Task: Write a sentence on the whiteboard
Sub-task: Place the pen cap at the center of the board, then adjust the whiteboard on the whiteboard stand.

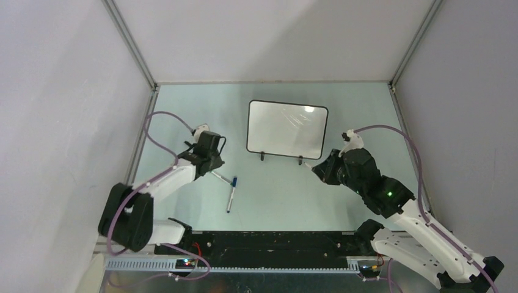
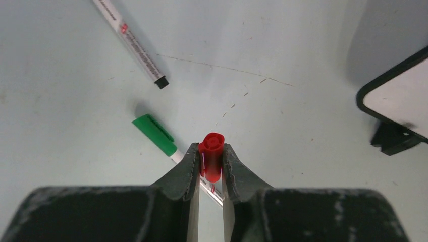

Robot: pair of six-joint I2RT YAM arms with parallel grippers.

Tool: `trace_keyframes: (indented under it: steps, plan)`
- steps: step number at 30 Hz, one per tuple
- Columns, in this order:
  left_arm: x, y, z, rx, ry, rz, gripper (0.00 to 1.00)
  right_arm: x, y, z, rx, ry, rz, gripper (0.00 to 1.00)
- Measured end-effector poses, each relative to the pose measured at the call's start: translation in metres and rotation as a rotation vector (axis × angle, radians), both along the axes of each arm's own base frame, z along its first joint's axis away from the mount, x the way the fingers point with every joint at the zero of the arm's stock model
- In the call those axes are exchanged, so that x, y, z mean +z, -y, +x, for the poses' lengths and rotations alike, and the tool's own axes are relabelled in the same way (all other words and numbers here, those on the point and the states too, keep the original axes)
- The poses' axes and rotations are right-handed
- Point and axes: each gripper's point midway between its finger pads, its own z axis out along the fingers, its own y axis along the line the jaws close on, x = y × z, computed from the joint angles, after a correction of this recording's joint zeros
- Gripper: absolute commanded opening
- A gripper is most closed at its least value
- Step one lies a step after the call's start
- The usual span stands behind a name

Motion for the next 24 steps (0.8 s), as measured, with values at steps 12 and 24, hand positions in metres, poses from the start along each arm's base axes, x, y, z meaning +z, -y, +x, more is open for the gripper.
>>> trace_keyframes:
  steps: [12, 24]
  plan:
    - [-0.035, 0.021, 0.027, -0.098, -0.157, 0.021, 0.72, -0.001, -0.01, 0.013, -0.013, -0.027, 0.003, 0.0]
    - [0.042, 0.038, 0.034, -0.219, 0.154, -0.101, 0.99, 0.052, -0.021, 0.069, 0.057, 0.189, -0.031, 0.0]
